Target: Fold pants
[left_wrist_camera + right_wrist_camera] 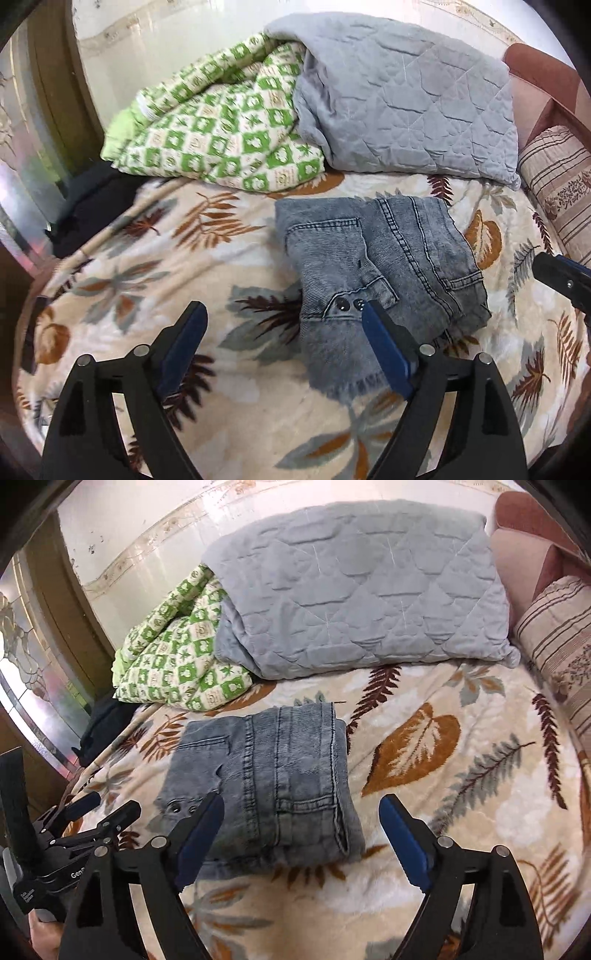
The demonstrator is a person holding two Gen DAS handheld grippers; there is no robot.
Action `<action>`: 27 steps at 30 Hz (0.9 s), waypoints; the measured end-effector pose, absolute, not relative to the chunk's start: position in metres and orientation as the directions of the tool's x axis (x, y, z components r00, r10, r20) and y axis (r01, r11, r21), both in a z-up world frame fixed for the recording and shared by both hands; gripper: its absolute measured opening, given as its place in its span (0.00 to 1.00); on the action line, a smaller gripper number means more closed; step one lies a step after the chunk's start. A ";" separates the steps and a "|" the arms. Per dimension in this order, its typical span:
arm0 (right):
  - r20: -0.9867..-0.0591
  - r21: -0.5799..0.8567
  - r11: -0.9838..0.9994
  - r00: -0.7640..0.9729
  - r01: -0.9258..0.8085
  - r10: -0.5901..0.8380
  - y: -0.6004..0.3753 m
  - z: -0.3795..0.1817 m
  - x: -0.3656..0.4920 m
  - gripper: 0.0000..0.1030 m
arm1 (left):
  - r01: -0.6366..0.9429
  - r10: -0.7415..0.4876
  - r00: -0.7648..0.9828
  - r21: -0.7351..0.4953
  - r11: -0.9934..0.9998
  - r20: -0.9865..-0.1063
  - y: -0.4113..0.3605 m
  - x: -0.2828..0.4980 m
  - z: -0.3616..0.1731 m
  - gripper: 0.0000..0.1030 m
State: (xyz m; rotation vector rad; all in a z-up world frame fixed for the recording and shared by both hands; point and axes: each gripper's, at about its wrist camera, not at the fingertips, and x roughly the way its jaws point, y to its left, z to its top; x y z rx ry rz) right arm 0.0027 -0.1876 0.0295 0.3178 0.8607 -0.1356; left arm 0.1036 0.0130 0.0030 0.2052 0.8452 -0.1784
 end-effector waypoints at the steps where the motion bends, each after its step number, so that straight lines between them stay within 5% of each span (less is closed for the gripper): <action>1: -0.764 0.210 0.947 0.645 0.244 0.003 -0.185 0.034 -0.001 0.85 | 0.234 -0.068 0.655 0.116 0.965 -0.752 0.014 0.099 0.006 0.84; 12: -0.753 0.154 0.967 0.658 0.204 -0.019 -0.165 0.063 -0.043 0.87 | 0.152 0.087 0.762 0.308 0.939 -0.641 0.012 0.054 0.037 0.89; 27: -0.758 0.124 0.976 0.652 0.178 -0.023 -0.145 0.070 -0.077 0.87 | 0.159 0.031 0.761 0.232 0.960 -0.648 0.023 0.018 0.051 0.92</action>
